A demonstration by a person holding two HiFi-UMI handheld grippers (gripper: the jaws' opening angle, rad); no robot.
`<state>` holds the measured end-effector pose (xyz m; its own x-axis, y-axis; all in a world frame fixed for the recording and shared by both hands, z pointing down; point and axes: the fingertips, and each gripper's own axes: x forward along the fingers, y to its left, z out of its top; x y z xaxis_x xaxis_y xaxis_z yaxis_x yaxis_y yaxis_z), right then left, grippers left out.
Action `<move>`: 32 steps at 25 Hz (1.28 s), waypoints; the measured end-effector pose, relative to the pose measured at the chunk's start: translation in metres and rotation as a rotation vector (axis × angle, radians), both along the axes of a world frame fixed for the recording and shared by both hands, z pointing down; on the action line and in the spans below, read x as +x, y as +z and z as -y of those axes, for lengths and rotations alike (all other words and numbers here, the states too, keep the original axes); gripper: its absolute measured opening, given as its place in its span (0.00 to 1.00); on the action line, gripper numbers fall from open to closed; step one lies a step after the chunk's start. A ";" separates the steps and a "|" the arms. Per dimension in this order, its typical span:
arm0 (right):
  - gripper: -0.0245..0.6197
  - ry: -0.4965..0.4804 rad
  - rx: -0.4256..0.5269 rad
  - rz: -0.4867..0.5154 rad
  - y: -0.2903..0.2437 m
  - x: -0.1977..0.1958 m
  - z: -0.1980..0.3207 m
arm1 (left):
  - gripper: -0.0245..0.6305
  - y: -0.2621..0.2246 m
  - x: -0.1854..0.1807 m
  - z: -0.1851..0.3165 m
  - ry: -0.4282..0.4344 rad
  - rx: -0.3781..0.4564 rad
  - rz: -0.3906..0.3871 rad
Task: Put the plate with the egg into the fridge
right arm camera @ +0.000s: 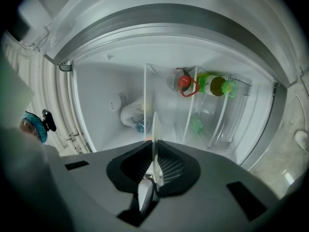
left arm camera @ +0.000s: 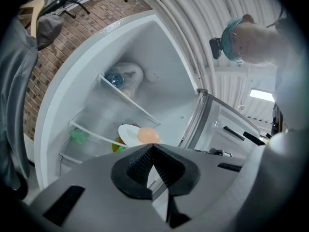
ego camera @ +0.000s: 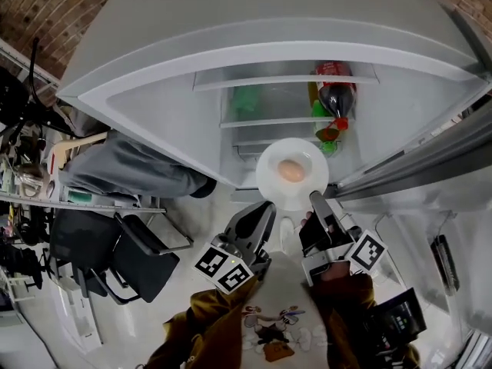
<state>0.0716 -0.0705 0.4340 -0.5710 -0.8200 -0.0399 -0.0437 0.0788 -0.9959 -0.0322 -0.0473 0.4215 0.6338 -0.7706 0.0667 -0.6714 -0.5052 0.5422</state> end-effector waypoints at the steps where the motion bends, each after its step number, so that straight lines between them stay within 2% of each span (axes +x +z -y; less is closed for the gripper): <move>1: 0.08 0.004 0.005 -0.001 -0.001 0.001 0.002 | 0.05 0.000 0.000 0.003 -0.005 0.004 0.006; 6: 0.08 0.019 0.000 -0.008 0.006 0.005 0.004 | 0.05 0.007 -0.002 0.008 -0.019 0.003 0.028; 12: 0.08 0.041 -0.007 -0.032 0.008 0.002 0.011 | 0.05 0.009 -0.010 0.012 -0.010 -0.025 0.013; 25: 0.08 0.154 -0.010 -0.004 -0.002 -0.001 0.020 | 0.05 -0.004 -0.013 0.030 0.101 -0.009 0.006; 32: 0.08 0.194 0.014 -0.006 -0.011 -0.002 0.029 | 0.05 -0.015 -0.017 0.033 0.133 0.019 0.004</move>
<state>0.0700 -0.0991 0.4231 -0.4024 -0.9142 -0.0488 -0.0653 0.0819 -0.9945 -0.0490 -0.0802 0.4064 0.7303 -0.6808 0.0561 -0.5999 -0.6000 0.5293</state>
